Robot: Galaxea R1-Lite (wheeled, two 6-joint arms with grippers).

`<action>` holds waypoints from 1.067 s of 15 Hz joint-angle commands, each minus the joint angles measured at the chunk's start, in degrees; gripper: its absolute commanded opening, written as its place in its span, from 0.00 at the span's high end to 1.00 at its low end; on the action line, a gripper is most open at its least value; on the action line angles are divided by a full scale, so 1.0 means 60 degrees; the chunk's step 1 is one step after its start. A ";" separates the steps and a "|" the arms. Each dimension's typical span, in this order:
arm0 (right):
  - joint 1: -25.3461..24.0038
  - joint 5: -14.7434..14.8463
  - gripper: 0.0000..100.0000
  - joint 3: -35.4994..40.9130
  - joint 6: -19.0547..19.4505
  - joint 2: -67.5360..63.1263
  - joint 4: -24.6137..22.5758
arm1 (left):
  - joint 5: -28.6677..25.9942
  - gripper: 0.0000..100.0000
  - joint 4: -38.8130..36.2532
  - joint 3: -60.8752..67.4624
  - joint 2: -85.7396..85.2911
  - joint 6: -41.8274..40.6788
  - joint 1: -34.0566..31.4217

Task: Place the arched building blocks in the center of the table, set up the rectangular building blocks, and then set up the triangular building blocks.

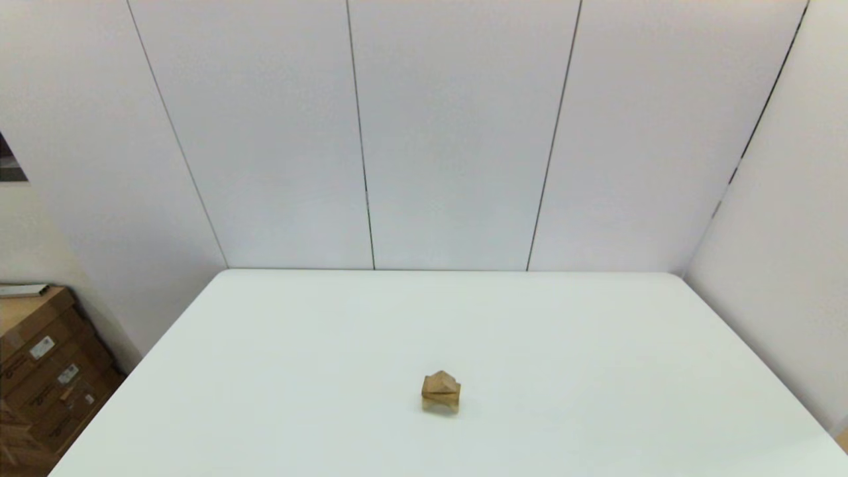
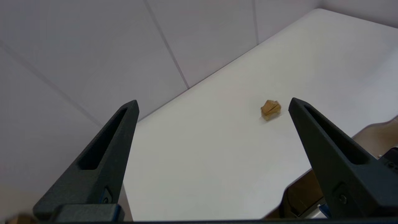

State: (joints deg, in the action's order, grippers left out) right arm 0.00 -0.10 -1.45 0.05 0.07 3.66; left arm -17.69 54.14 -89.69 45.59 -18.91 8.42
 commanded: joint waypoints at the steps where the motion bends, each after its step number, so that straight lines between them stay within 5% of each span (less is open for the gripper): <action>1: 0.0000 -0.0013 0.00 -0.0007 0.0007 -0.0012 0.0006 | 0.1454 0.00 -0.0966 0.4093 -0.3776 0.0881 -0.0481; 5: 0.0000 0.0002 0.00 -0.0007 0.0007 -0.0012 0.0006 | 0.1996 0.00 -0.2329 0.6671 -0.5182 0.0837 -0.1214; 11: 0.0000 0.0002 0.00 -0.0007 0.0007 -0.0012 0.0006 | 0.2274 0.00 -0.2607 0.9367 -0.7364 0.0910 -0.1477; 16: 0.0000 -0.0013 0.00 -0.0007 0.0007 -0.0012 0.0006 | 0.2933 0.00 -0.6020 1.2912 -0.7599 0.1071 -0.1448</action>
State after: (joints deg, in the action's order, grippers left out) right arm 0.00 -0.10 -1.49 0.07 0.07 3.66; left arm -2.32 30.84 -22.37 1.62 -12.70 -0.35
